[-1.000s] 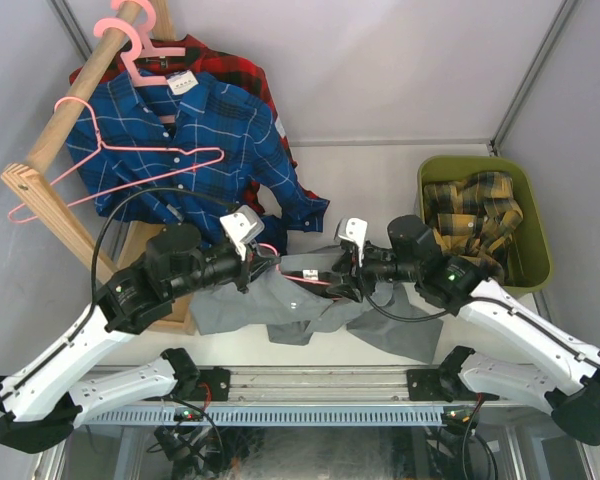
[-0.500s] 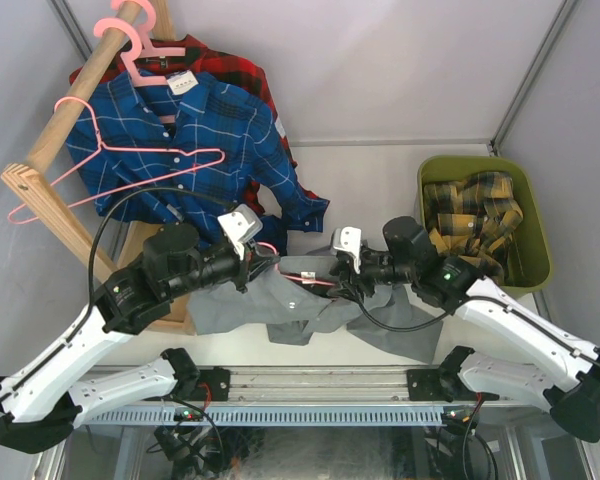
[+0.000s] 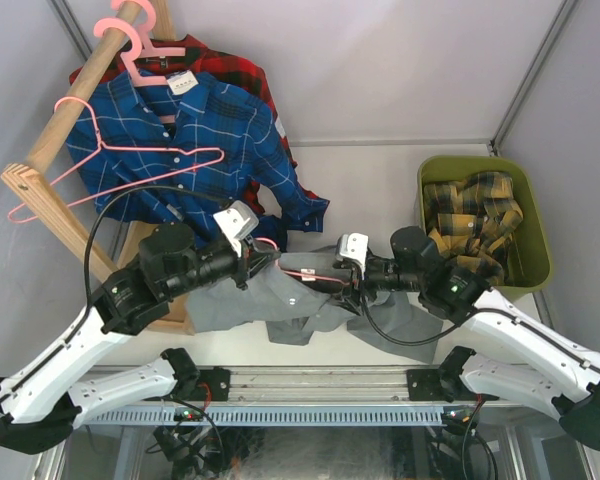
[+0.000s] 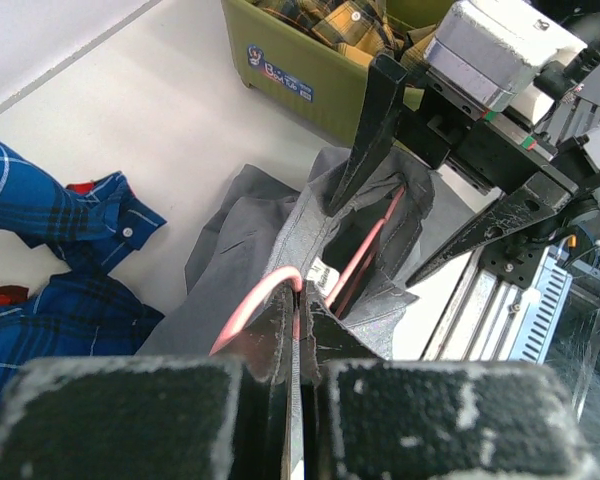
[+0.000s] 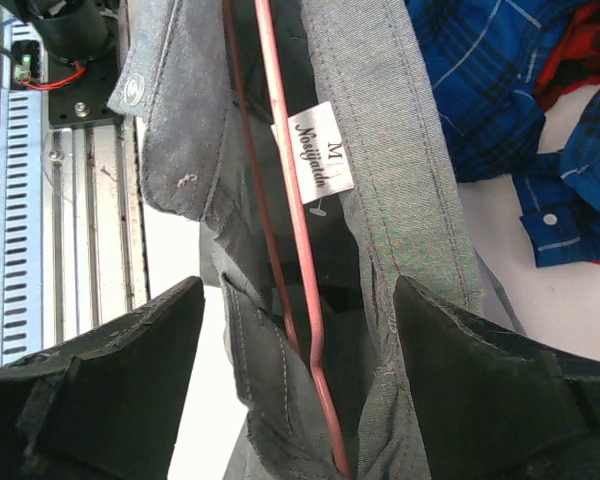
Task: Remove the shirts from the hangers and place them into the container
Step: Remove the shirt from the hanger.
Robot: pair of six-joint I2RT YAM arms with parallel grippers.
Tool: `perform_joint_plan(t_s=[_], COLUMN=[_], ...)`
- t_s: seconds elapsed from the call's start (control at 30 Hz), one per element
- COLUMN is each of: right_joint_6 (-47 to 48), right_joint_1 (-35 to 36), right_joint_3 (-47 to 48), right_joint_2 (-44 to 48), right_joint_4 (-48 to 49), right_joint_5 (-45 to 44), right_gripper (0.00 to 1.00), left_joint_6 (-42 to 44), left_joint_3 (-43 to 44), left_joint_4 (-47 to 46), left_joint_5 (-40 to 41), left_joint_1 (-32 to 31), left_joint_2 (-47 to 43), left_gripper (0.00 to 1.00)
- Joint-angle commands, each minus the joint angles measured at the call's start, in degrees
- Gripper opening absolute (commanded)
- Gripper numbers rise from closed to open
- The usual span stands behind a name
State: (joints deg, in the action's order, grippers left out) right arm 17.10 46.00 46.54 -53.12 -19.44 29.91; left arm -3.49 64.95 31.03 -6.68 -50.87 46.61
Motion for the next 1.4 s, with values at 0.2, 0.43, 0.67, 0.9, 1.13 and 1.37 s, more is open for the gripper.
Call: perform_joint_plan(t_s=[0.2,0.43,0.67,0.9,1.13,1.37], right_joint_6=[1.08,2.0,-2.63,-7.41,-10.44,-10.7], right_joint_1=[0.53,-4.28,-5.51,-5.74,-5.59,-4.7], right_joint_3=[0.35,1.56,1.54,1.54,1.08,0.91], right_joint_2=[4.25,7.91,10.99,11.29,11.2,11.16], right_joint_4=[6.34,3.74,3.8,4.44,5.39,4.92], right_joint_5=[-6.72,-5.2,-7.36,-9.6,-10.74,-10.42], right_gripper=[0.04,0.0,0.0,0.0,0.0,0.0], left_joint_6=[1.18,3.82,0.61,-3.13,-8.39,-8.97], left_joint_3=[8.02,15.64,14.84,7.29,-3.13,-0.98], left_joint_4=[-5.52,-6.52,-8.69,-13.6,-24.93,-29.67], left_joint_5=[-0.49,-1.95,-1.35,1.82,11.71,11.77], left_joint_1=[-0.11,-0.1,-0.1,-0.11,-0.11,-0.11], left_joint_2=[3.16,8.83,10.54,9.37,7.08,12.47], left_gripper=[0.0,0.0,0.53,0.66,0.72,0.72])
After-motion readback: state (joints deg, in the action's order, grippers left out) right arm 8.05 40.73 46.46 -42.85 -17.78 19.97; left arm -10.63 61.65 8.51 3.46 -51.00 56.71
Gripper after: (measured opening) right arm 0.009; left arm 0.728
